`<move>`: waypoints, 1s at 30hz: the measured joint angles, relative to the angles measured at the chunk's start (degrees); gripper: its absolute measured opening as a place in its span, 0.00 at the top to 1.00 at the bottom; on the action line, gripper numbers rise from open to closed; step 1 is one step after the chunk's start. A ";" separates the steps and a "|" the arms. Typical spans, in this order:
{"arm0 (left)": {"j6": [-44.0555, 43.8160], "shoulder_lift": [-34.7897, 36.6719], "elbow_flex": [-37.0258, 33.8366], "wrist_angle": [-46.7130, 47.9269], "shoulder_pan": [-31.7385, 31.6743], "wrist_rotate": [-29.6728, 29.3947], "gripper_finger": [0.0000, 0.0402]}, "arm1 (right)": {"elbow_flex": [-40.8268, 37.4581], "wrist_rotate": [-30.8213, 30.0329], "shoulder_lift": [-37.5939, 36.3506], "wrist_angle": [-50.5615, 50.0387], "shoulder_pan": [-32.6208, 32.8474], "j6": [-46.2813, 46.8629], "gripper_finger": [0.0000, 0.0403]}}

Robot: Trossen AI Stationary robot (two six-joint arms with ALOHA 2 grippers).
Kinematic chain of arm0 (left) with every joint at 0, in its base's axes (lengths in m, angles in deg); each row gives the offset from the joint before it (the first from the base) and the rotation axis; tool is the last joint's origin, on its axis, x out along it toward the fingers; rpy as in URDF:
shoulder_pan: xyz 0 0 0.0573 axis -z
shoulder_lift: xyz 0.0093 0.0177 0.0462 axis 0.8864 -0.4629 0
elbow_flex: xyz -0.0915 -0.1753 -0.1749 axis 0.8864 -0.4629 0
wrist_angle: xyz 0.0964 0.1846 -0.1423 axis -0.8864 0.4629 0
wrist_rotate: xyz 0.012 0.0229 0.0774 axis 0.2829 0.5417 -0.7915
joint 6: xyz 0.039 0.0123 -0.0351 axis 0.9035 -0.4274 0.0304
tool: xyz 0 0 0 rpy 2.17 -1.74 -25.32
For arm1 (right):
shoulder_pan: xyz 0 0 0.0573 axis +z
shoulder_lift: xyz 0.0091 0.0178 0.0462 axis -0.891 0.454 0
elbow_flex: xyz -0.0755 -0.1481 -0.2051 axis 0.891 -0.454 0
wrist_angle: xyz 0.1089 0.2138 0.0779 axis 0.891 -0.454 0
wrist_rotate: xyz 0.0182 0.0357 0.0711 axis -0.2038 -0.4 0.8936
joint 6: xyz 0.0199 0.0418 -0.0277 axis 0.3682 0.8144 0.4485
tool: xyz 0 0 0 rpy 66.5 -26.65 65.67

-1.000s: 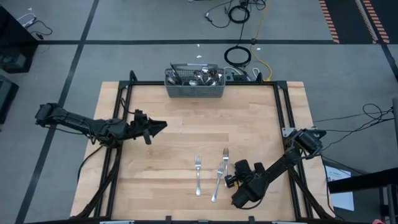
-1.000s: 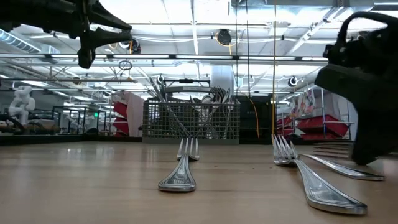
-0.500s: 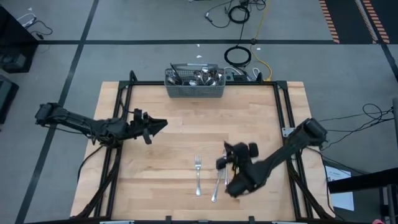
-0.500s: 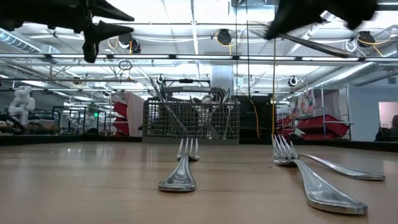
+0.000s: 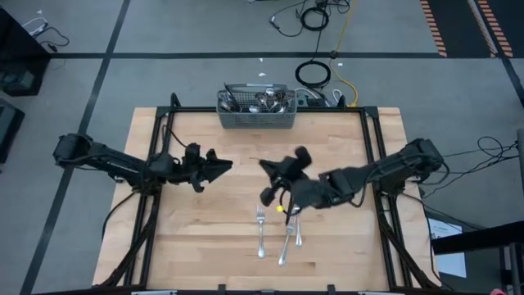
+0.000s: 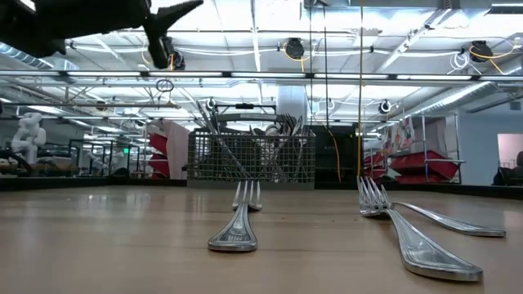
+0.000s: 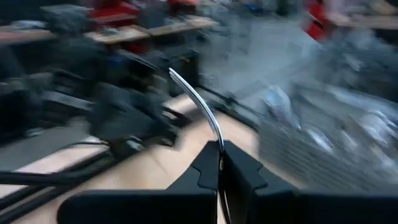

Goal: Sort silverware
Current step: Put the silver fork into the utensil holder

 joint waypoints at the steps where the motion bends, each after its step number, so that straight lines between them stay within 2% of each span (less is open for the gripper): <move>1: 0.02 -0.96 0.00 -2.80 -0.42 0.82 0.74 | 0.03 2.43 0.05 3.60 -0.77 -3.62 1.00; 5: 0.55 -3.22 0.08 -10.83 -1.30 4.19 0.74 | 0.03 9.31 0.44 10.88 -3.18 -9.23 1.00; 8: 4.17 -3.48 2.26 -10.65 -1.32 5.08 0.74 | 0.01 15.94 0.74 16.40 -4.20 -13.71 1.00; 16: 13.30 -3.85 12.45 5.65 -1.33 6.51 0.74 | 0.01 23.96 2.22 22.85 -7.44 -17.52 1.00; 22: 15.16 -4.02 14.25 6.18 -2.22 6.52 0.74 | 0.01 24.51 2.39 23.73 -7.69 -20.18 1.00; 25: 16.87 -3.96 14.20 2.17 -2.59 8.30 0.74 | 0.07 25.86 2.30 25.10 -7.69 -21.87 1.00; 30: 18.03 -3.96 14.13 -3.51 -3.03 11.30 0.74 | -2.09 27.78 2.60 26.06 -8.17 -19.61 1.00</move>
